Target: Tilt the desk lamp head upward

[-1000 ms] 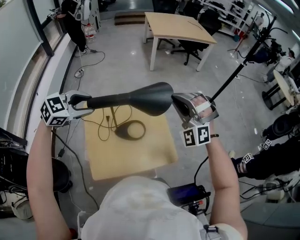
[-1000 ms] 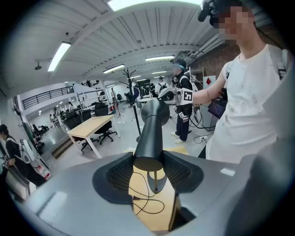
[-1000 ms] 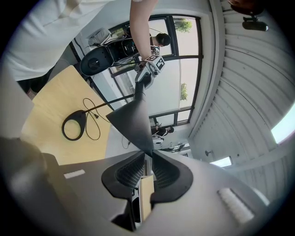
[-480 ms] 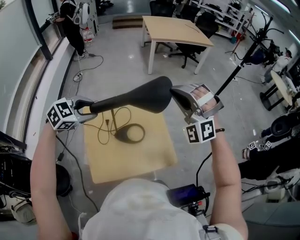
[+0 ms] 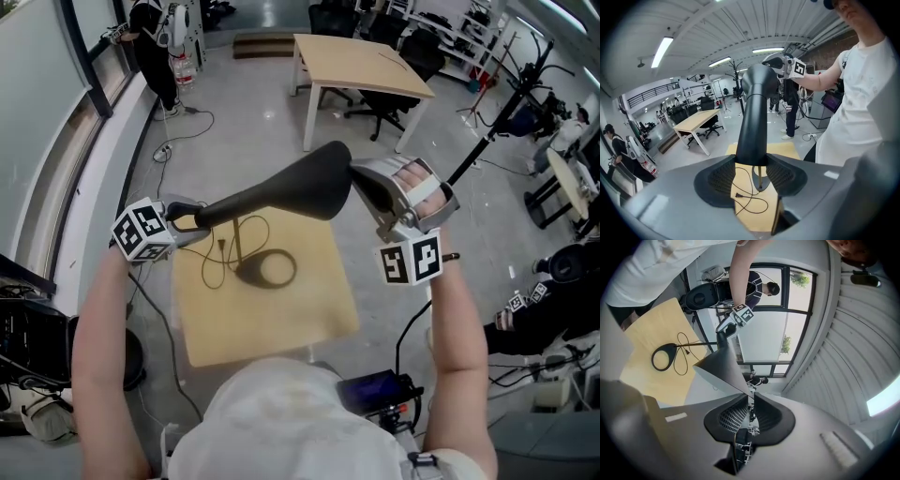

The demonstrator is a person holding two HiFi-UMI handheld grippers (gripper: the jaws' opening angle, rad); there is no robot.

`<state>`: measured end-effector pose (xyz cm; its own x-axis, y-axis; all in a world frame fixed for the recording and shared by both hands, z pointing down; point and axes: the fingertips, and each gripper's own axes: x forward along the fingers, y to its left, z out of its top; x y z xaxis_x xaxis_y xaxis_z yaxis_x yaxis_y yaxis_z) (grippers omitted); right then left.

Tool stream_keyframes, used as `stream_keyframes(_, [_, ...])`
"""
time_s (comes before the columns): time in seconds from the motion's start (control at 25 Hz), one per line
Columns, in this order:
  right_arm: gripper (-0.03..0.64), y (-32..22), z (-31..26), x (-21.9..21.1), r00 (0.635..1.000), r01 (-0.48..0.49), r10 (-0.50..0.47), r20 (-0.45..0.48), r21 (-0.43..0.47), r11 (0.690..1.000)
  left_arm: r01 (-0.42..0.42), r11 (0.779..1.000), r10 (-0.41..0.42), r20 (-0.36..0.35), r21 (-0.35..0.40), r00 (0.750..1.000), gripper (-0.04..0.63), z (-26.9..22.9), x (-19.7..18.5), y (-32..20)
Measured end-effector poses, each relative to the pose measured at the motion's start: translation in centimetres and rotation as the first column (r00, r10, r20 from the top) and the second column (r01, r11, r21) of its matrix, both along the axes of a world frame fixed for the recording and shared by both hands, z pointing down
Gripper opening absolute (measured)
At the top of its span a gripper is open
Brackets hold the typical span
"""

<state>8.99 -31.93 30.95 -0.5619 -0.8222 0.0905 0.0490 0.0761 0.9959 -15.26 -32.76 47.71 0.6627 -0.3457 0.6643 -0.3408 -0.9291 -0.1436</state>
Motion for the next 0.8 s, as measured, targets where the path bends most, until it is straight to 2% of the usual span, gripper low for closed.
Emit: stream_keyframes(0.8, [0.051,0.6,-4.3,-3.2,0.998,0.06,-0.06,-0.005,0.078,0.995,0.016,1.0,-0.016,0.006,-0.009,1.0,0.206,1.8,1.2,0.1])
